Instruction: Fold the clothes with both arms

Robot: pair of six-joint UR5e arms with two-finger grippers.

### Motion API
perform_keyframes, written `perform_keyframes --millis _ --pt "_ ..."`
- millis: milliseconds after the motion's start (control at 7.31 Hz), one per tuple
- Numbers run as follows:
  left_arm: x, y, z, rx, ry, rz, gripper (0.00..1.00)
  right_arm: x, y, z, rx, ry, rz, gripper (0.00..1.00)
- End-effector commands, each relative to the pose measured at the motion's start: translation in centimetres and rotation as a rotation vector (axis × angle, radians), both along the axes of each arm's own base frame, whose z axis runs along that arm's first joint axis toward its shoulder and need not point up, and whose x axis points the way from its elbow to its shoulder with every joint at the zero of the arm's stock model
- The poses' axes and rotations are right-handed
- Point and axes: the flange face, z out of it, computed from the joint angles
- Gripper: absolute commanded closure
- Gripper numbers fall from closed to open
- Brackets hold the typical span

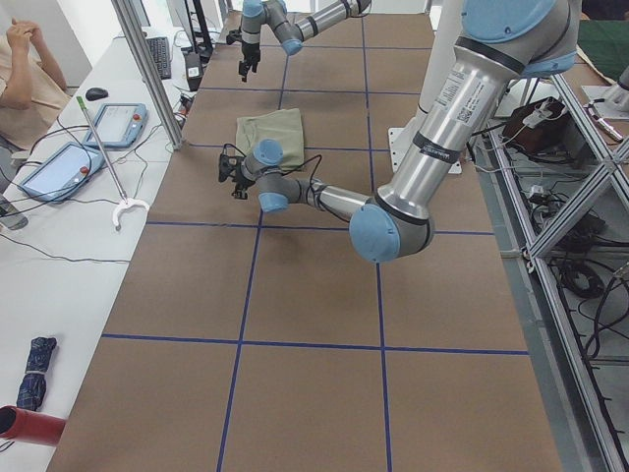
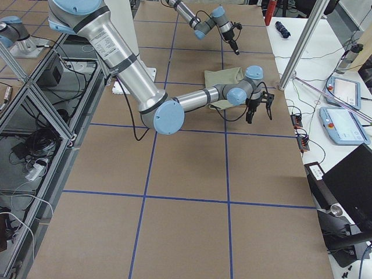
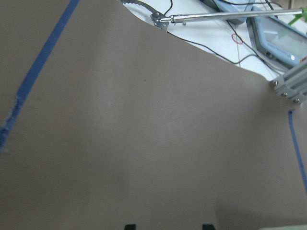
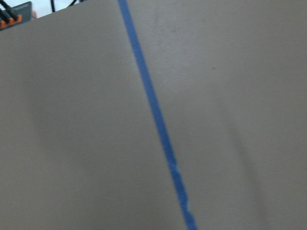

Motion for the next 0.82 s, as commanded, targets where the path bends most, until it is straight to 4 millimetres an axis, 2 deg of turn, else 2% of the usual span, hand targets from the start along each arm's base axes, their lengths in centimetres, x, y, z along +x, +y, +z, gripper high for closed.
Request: perform_keyframes --millis 0,137,274,410,547,684 --pt "-12.4 -0.2 5.3 0.107 -0.071 0.162 0.45 13.5 0.7 6.5 0.044 -0.013 -0.09 0.0" --pt "-19.0 -0.2 7.9 0.148 -0.106 0.175 0.46 19.6 1.4 6.9 0.073 -0.015 -0.146 0.0" --pt "-24.1 0.2 9.5 0.175 -0.134 0.19 0.47 23.5 4.4 8.7 0.084 0.017 -0.217 0.0" --pt "-29.3 1.9 12.0 0.218 -0.188 0.216 0.47 26.4 8.3 10.2 0.101 0.035 -0.264 0.0" --pt "-33.1 2.9 12.9 0.241 -0.259 0.241 0.47 29.1 11.6 11.1 0.104 0.039 -0.26 0.0" --pt "-36.9 3.0 12.3 0.249 -0.327 0.257 0.47 30.6 14.0 11.9 0.1 0.041 -0.254 0.0"
